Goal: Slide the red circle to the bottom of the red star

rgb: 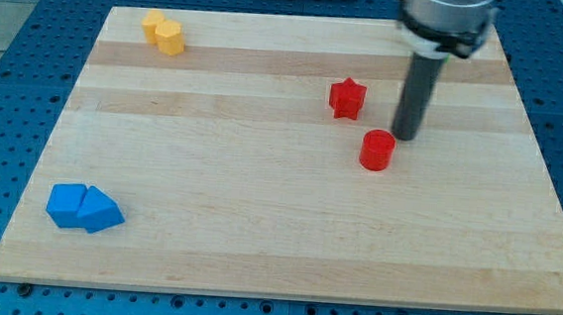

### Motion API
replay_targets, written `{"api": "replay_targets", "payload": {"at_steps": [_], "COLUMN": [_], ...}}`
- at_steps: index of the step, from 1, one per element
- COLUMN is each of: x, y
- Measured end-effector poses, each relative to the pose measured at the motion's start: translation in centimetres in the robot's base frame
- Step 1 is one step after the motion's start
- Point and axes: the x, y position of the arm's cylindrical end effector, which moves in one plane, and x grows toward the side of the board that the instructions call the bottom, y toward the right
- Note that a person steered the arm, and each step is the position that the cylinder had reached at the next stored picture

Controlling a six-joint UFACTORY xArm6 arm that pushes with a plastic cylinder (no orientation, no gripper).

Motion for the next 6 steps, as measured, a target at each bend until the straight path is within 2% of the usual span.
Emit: {"api": "replay_targets", "payload": {"at_steps": [1,3,4,5,6], "x": [2.8,7.0,6.7,6.7,3.9], "y": [0.0,-10.8,-9.7,-3.5,-4.9]}}
